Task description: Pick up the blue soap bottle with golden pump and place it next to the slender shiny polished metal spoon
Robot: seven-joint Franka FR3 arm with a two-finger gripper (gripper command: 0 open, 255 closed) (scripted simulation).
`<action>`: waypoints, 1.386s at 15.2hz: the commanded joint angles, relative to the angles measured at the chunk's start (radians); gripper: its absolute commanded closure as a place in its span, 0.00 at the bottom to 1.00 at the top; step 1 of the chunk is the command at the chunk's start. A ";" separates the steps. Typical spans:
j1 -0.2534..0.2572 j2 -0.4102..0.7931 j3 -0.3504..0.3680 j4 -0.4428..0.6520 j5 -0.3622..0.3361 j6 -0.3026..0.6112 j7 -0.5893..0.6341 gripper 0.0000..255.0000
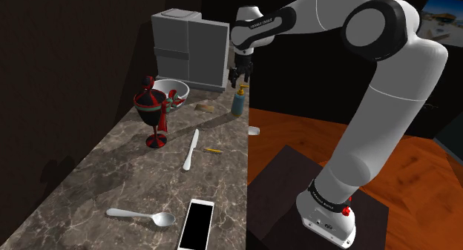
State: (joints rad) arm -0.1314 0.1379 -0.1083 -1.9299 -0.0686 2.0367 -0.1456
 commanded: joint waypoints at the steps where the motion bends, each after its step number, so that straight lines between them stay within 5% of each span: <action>1: -0.001 0.012 -0.001 -0.020 0.000 0.033 0.000 0.00; 9: -0.001 0.012 -0.001 -0.020 0.000 0.032 0.000 0.00; 10: -0.001 0.012 -0.001 -0.020 0.000 0.032 0.000 1.00; 21: -0.001 0.002 -0.001 -0.005 0.000 0.008 -0.001 1.00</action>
State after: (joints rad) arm -0.1324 0.1432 -0.1090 -1.9424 -0.0685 2.0553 -0.1461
